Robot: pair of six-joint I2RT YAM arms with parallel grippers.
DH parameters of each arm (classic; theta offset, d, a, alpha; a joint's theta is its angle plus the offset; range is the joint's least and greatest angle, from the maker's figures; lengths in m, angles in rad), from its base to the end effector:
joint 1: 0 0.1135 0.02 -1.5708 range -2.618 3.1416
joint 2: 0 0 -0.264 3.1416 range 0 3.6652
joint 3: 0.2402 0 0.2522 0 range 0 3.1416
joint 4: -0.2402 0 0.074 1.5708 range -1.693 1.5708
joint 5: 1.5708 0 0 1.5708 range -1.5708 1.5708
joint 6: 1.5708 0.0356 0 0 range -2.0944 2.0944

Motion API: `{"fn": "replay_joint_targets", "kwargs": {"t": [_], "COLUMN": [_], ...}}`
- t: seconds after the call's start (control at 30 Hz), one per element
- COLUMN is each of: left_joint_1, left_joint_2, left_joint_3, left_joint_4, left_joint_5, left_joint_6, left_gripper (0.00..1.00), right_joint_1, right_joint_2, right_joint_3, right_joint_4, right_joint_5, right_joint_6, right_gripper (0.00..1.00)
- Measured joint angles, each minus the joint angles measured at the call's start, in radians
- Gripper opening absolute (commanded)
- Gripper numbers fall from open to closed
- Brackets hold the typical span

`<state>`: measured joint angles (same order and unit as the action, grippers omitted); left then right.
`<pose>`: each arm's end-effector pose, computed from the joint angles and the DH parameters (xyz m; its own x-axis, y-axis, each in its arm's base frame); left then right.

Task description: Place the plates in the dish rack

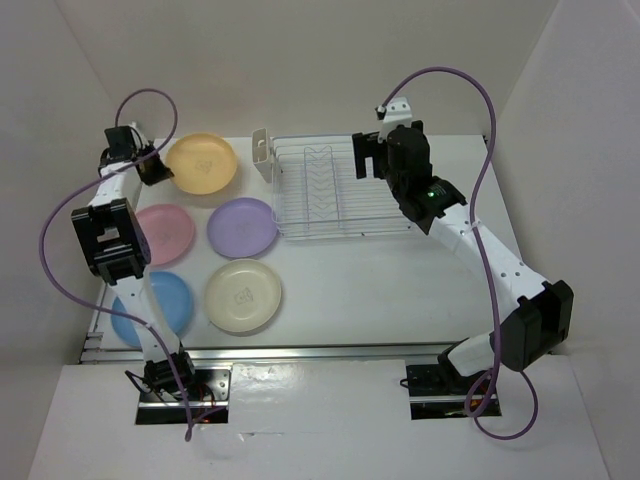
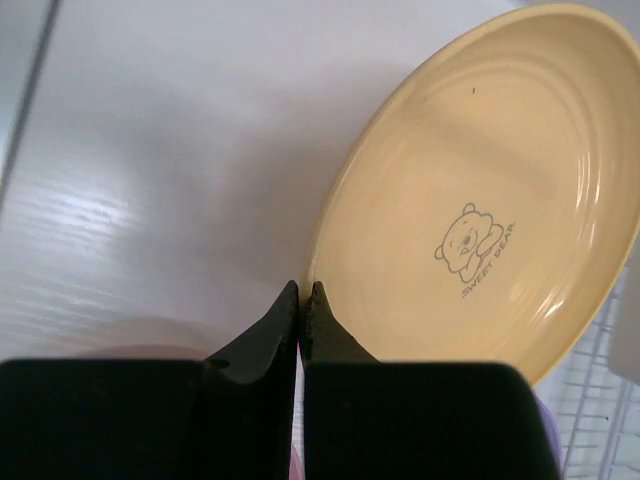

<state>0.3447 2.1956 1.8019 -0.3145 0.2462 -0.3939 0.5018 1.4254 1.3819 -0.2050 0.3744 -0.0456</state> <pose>0.4793 0.1628 0.2185 -0.5064 -0.5773 -0.6405 -0.3767 0.8163 -0.4379 0.2981 0.1487 0.3977 -0.2092 -0.1631 -0.9642 -0.1466 0.9801 -0.1340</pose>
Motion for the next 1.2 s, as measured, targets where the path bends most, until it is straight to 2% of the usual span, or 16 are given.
{"fn": "replay_joint_targets", "kwargs": {"t": [0.23, 0.43, 0.57, 0.8, 0.93, 1.03, 1.2], "left_joint_1": [-0.013, -0.079, -0.19, -0.478, -0.577, -0.603, -0.626], "left_joint_2": [-0.265, -0.362, -0.365, -0.348, -0.256, -0.197, -0.109], "left_joint_3": [0.028, 0.101, 0.03, -0.326, -0.307, -0.273, -0.158], "left_joint_4": [0.131, 0.313, 0.457, 0.815, 0.96, 1.11, 1.209], "left_joint_5": [0.05, 0.197, 0.222, 0.103, 0.007, -0.058, -0.111], "left_joint_6": [0.107, 0.192, 0.278, 0.552, 0.691, 0.8, 0.923], "left_gripper": [0.0, 0.0, 0.0, 0.0, 0.0, 0.0, 0.0], "right_joint_1": [0.009, 0.011, 0.016, 0.019, 0.02, 0.025, 0.033], "right_joint_2": [0.006, 0.025, 0.036, 0.027, 0.006, -0.009, -0.039], "right_joint_3": [0.0, 0.0, 0.0, -0.001, -0.004, -0.01, -0.038], "right_joint_4": [-0.004, -0.006, -0.007, -0.015, -0.03, -0.043, -0.068], "right_joint_5": [-0.021, -0.035, -0.037, -0.011, 0.007, 0.025, 0.061], "right_joint_6": [0.0, 0.0, -0.003, -0.018, -0.023, -0.024, -0.026], "right_gripper": [1.0, 1.0, 1.0, 1.0, 1.0, 1.0, 1.0]}}
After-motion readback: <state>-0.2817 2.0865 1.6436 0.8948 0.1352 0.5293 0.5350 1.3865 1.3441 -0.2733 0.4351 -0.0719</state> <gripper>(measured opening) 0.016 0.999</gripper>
